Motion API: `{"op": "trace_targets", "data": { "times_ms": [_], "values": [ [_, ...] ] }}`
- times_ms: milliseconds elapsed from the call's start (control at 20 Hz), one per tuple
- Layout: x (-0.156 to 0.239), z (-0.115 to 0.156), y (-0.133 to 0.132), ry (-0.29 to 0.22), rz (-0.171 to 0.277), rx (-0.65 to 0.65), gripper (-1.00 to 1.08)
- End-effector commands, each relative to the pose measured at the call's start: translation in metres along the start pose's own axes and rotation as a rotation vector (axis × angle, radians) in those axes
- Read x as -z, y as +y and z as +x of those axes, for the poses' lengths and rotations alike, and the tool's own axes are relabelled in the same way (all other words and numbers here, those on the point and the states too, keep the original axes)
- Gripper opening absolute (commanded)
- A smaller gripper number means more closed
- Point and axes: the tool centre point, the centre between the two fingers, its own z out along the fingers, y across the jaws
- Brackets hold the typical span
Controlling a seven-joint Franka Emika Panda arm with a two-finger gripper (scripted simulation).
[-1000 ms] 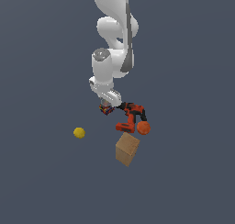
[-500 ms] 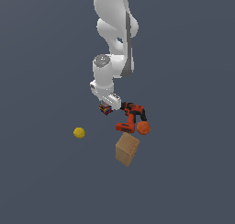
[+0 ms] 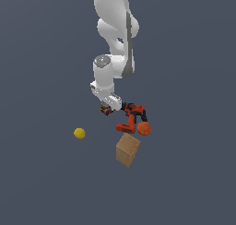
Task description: Pick up a designated object from a clutter of objects.
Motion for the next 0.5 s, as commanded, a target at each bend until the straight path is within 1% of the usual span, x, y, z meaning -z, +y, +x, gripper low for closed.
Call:
{"op": "trace_targets", "data": {
  "times_ms": [0,450],
  "values": [
    [-0.001,0.000,0.000,0.000,-0.001,-0.001,-1.00],
    [0.013,0.001,-0.003,0.000,0.000,0.000,-1.00]
  ]
}}
